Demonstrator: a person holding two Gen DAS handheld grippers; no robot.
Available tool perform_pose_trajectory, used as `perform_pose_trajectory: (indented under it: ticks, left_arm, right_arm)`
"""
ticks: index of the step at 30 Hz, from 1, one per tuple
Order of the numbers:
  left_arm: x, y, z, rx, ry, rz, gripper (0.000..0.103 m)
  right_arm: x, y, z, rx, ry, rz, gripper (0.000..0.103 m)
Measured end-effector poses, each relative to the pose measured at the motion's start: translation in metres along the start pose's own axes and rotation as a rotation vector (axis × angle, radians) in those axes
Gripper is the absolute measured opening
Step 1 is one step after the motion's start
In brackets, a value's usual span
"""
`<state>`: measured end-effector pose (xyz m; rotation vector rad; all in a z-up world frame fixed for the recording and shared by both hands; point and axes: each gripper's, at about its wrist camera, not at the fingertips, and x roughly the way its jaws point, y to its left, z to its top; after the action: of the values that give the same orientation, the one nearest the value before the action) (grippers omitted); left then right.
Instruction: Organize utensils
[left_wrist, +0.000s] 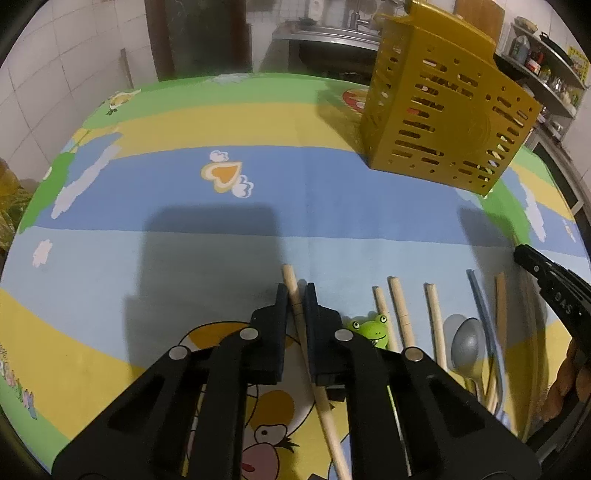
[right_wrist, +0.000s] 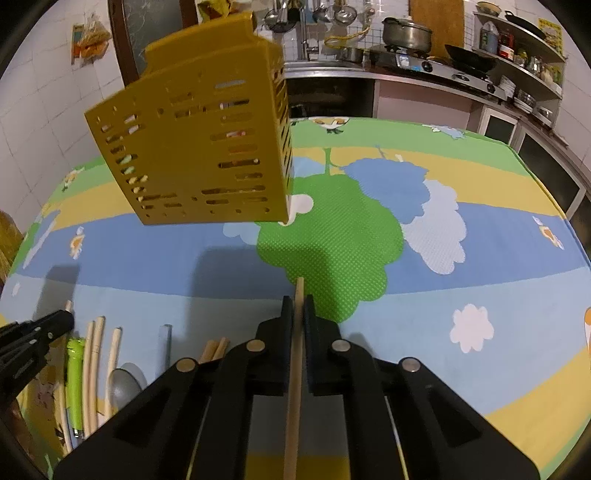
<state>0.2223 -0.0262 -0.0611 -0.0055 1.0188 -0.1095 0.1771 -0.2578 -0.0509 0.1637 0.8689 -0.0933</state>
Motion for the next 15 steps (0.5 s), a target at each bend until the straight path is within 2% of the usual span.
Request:
perform_pose_trajectory:
  ticks: [6,11,15]
  left_arm:
    - [-0.015,-0.002,-0.002,0.011,-0.042,-0.037,0.005]
    - [-0.046,-0.001,-0.003,-0.001,-0.138,-0.077,0.005]
    - [-0.079,-0.001,-0.005,0.006,-0.247,-0.097,0.005]
  right_arm:
    - [-0.042,-0.010,0.002,0.042,-0.117,0.018,0.006]
    - [-0.078,-0.017,-0.002,0.074,-0.216,0.036,0.006]
    - [-0.106,-0.017,-0.007,0.070,-0.303,0.038,0.006]
